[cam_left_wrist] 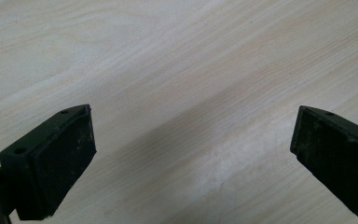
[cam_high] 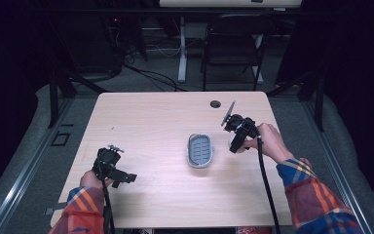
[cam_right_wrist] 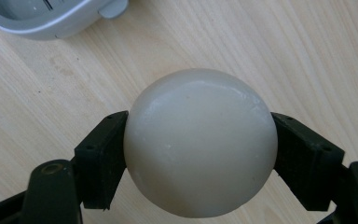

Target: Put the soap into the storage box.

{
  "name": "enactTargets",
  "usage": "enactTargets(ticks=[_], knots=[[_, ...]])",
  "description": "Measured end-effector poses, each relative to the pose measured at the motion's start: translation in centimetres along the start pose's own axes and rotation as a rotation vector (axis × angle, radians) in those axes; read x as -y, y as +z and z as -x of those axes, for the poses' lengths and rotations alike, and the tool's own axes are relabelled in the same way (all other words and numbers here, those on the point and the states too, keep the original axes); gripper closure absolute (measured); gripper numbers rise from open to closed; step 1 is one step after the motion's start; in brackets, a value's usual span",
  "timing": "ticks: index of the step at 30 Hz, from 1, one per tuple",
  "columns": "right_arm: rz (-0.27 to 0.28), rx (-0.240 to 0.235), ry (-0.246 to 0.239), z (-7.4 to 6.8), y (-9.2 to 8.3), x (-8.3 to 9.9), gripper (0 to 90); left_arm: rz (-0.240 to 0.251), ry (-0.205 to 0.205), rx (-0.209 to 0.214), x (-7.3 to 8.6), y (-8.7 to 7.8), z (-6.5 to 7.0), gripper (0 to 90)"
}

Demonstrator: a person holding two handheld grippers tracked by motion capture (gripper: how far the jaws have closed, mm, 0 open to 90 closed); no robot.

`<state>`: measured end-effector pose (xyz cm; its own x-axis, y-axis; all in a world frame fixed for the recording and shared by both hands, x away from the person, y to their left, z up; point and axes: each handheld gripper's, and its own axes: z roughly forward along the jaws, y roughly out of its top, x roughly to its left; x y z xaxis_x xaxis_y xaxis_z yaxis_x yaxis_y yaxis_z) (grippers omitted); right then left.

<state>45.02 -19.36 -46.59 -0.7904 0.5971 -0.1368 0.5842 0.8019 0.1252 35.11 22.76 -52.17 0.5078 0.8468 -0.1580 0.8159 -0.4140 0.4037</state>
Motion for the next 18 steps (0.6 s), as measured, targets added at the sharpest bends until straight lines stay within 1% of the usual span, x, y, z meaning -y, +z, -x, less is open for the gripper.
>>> enactTargets(ticks=[1,2,6,7,8,9,10,13,14,15,18], knots=[[-0.004,0.000,-0.004,0.0,-0.2,-0.2,23.9,0.001,0.000,0.000,0.0,0.0,0.0,0.0],[0.005,-0.004,0.002,-0.1,-0.2,-0.3,23.9,-0.002,0.001,0.000,0.0,0.0,0.0,0.0],[-0.007,0.002,-0.012,-0.1,-0.5,-0.8,23.9,-0.002,0.001,0.001,0.0,0.0,0.0,0.0],[0.008,-0.003,-0.006,-0.2,-0.5,-0.8,23.9,-0.002,0.001,0.001,0.0,0.0,0.0,0.0],[-0.005,0.002,-0.014,-0.2,-0.7,-1.0,23.9,-0.002,0.001,0.000,0.0,0.0,0.0,0.0],[0.005,0.004,-0.013,-0.2,-0.7,-1.1,23.9,-0.002,0.001,0.001,0.0,0.0,0.0,0.0],[-0.002,0.006,-0.020,-0.2,-0.8,-1.2,23.9,-0.002,0.001,0.001,0.0,0.0,0.0,0.0],[0.000,0.007,-0.022,-0.3,-1.1,-1.6,23.9,-0.002,0.004,0.000,0.0,0.0,0.0,0.0],[0.014,0.002,-0.021,-0.4,-1.0,-1.7,23.9,-0.002,0.001,0.001,0.0,0.0,0.0,0.0],[0.005,0.000,-0.025,-0.5,-1.1,-1.9,23.9,-0.002,0.001,0.001,0.0,0.0,0.0,0.0],[0.002,0.003,-0.040,-0.7,-1.2,-2.3,23.9,0.001,0.004,-0.001,0.0,0.0,0.0,0.0]])
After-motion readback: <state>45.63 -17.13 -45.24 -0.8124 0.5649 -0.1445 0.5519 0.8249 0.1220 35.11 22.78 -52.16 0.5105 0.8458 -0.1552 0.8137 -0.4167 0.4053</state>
